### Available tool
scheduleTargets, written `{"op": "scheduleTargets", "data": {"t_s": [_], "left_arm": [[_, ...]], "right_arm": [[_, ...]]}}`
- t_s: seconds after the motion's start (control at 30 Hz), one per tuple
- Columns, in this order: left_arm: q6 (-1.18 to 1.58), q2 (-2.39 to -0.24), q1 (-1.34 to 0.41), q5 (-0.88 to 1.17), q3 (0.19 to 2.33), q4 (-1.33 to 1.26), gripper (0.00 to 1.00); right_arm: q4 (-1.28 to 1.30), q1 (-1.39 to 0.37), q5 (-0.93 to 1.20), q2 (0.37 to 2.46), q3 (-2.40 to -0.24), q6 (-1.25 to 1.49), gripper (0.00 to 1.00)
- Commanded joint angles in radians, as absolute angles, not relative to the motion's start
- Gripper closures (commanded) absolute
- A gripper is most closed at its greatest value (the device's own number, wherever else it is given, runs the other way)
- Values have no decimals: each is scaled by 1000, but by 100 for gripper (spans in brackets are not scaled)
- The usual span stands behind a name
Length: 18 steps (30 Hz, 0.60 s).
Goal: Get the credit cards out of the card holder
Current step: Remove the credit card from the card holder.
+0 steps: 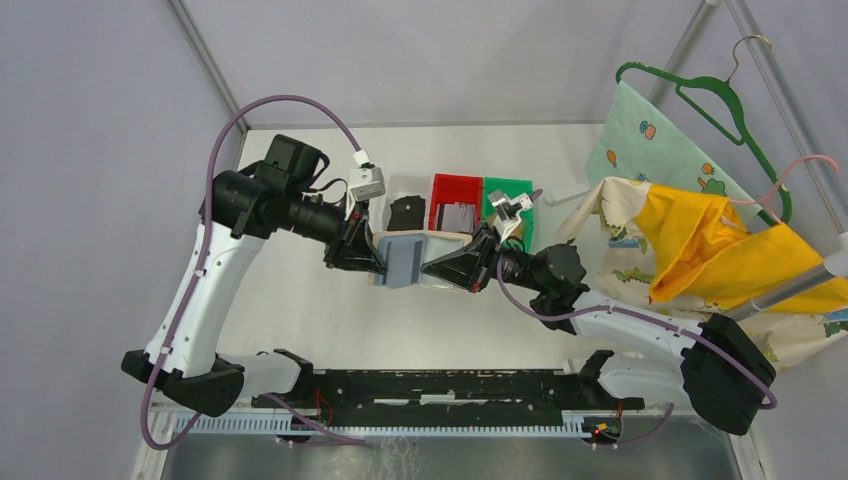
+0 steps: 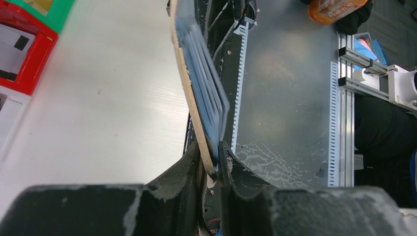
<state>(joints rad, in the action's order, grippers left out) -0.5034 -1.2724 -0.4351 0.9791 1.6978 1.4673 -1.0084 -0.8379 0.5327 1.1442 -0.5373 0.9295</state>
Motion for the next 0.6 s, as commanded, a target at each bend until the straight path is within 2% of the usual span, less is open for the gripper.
{"op": "scheduleTargets", "data": {"t_s": [0.0, 0.1, 0.43, 0.57], "left_arm": [[-473, -1265, -434, 953, 1709, 1390, 77], [-428, -1259, -435, 924, 1709, 1333, 80], [-373, -1256, -435, 963, 1720, 1296, 80], [-353, -1256, -435, 997, 1717, 1289, 73]], "right_arm": [[-1248, -850, 587, 1143, -531, 978, 100], [-1259, -867, 607, 1147, -545, 964, 100], [-1165, -908, 623, 1163, -597, 893, 98], [-1147, -925, 629, 1178, -622, 878, 96]]}}
